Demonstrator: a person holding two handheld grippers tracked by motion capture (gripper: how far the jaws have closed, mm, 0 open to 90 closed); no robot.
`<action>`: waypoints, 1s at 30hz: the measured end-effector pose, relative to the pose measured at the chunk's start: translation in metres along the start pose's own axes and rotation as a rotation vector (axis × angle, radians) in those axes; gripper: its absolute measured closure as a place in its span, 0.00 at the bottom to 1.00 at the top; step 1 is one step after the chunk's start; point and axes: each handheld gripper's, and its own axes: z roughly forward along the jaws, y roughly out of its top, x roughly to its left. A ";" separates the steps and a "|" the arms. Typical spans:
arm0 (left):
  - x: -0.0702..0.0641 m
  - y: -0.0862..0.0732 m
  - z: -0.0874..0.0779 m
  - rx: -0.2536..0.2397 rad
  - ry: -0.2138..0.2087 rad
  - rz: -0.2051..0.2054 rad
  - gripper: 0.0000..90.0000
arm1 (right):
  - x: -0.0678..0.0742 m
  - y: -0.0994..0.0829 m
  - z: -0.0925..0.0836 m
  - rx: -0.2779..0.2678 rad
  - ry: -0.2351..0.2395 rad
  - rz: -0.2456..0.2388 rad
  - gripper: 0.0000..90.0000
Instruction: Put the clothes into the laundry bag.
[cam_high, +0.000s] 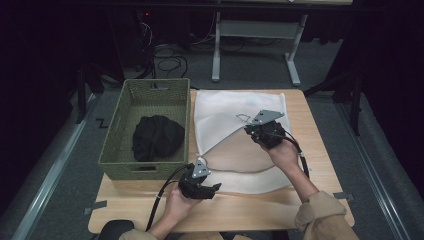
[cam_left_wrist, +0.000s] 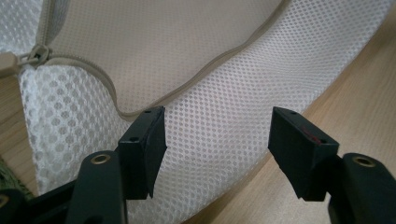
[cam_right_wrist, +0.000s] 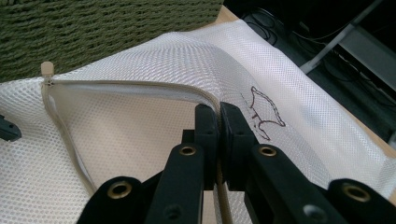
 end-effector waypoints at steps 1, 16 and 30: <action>0.000 0.000 -0.001 -0.001 -0.001 0.000 0.41 | 0.000 -0.001 0.000 0.001 0.001 0.003 0.97; 0.002 0.009 -0.027 -0.060 0.019 0.018 0.41 | -0.001 -0.001 -0.001 -0.005 0.000 0.012 0.97; 0.009 0.017 -0.044 -0.094 0.026 -0.012 0.40 | -0.003 -0.003 -0.003 -0.011 0.000 0.010 0.97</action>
